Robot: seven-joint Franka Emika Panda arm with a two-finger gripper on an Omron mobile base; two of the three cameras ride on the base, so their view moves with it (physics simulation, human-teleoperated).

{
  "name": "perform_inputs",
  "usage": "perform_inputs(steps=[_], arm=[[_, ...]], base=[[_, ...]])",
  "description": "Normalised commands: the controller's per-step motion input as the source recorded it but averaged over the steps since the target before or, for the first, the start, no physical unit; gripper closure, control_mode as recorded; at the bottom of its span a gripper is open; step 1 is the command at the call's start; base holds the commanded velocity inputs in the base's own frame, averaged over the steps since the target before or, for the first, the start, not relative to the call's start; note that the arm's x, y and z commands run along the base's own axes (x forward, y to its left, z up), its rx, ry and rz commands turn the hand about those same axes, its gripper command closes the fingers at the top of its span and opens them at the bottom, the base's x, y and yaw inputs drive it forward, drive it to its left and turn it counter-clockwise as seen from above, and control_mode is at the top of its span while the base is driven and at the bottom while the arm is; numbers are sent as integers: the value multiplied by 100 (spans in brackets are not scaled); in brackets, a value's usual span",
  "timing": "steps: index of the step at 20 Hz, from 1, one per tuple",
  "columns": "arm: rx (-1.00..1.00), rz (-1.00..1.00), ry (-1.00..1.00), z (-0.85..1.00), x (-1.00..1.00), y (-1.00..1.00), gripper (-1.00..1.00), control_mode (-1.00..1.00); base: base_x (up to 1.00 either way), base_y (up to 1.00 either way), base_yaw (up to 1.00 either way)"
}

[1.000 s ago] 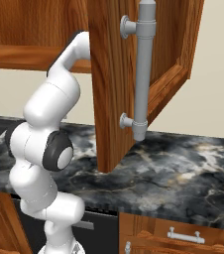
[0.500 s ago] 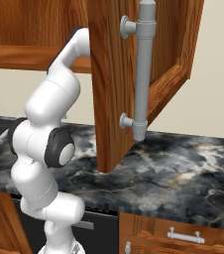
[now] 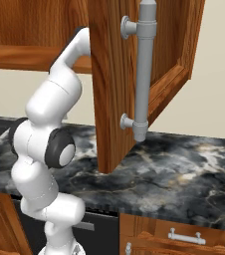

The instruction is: Open the cabinet. Pick the peach and orange from the cabinet and place them into the bowl. Then close the cabinet.

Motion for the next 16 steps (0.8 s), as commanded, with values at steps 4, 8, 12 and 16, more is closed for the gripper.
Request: perform_inputs(steps=[4, 8, 12, 16], arm=[[-4, -5, -15, -73, -33, -26, 100, -100], [-5, -6, -13, -19, -46, -22, 100, -100], [-7, -4, -10, 0, -46, -11, 100, -100], [-7, -3, -8, 0, -59, -11, 100, -100]], base=[[0, 0, 0], [0, 0, 0], [0, 0, 0], [0, 0, 0]])
